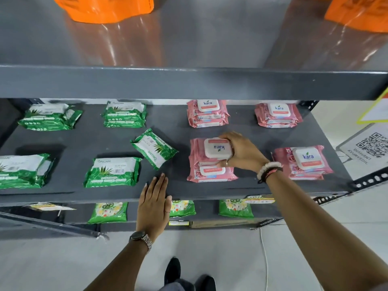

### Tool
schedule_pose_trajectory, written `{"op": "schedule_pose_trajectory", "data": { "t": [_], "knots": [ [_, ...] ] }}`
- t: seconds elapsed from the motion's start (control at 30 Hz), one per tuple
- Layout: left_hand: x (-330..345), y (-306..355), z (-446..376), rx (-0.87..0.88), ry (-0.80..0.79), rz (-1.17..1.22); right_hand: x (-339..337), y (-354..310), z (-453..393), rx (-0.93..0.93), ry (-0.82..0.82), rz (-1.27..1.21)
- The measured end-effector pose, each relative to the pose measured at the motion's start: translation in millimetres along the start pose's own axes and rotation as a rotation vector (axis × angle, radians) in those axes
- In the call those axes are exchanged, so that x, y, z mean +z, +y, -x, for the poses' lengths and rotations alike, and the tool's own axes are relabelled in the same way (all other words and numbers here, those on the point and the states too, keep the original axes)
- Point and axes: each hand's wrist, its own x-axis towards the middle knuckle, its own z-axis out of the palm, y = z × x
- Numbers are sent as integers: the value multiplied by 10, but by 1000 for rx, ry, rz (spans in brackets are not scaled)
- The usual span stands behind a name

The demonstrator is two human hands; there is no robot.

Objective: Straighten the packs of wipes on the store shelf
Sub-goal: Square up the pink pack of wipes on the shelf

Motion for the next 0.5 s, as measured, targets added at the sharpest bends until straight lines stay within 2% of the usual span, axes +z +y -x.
{"op": "schedule_pose_trajectory", "data": {
  "t": [0.2,0.27,0.4,0.5],
  "knots": [
    [7,-4,0,1,4,-12,165,-99,181,16,-56,83],
    [6,-4,3,-4,0,-13,146,-137,177,7,-122,119],
    [-5,-7,4,-6,1,6,97,-263,130,-24,-209,70],
    [-14,-11,7,0,-7,1,72,-325,107,29,-201,65]
  ]
}}
